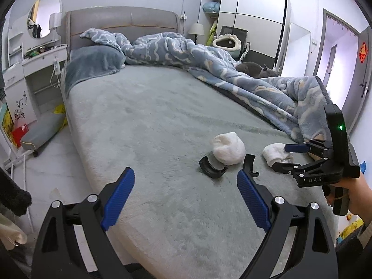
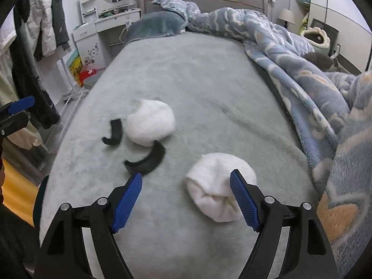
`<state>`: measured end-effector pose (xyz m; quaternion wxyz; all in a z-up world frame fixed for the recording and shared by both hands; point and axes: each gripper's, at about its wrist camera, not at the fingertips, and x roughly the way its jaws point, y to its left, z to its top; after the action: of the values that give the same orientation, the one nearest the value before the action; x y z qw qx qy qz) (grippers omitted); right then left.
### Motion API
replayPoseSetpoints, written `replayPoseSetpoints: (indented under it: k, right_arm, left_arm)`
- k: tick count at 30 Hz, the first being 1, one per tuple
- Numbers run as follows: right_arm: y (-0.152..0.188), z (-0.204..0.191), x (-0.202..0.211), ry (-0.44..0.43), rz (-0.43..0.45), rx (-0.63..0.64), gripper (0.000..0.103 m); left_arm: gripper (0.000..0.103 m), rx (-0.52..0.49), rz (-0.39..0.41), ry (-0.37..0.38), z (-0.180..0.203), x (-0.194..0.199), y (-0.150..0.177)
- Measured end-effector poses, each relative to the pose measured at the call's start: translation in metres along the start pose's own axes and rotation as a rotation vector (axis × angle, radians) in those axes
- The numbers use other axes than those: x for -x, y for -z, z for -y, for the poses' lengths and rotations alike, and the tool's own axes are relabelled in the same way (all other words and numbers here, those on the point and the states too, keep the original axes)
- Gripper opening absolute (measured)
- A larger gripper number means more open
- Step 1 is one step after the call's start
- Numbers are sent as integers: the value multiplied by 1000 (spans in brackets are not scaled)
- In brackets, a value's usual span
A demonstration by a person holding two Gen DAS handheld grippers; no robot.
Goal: Collect trash
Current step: 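Move both tools back over the bed toward the clips and tissue balls, then grasp a white tissue ball with right gripper while left gripper grasps a black clip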
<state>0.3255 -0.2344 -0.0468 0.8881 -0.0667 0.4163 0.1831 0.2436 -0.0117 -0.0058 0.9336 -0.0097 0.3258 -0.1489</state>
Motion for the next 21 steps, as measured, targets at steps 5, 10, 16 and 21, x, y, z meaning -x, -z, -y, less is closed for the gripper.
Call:
replayPoseSetpoints:
  k: [5,10,16,21]
  right_arm:
    - [3,11,-7,-1,-6,-23,80]
    - [6,23,-12,-1,-1,-42,81]
    - [6,36,-16,23,3,-73,77]
    - [5,47,-20,92,-4,-73,53]
  left_arm:
    - [91,-15,-13,13,8,-17,-1]
    - [91,-40,-43,26,17,-37,0]
    - [91,-49,-62,34,22,-54,2]
    - [91,-51,-76,50,28,-67,4]
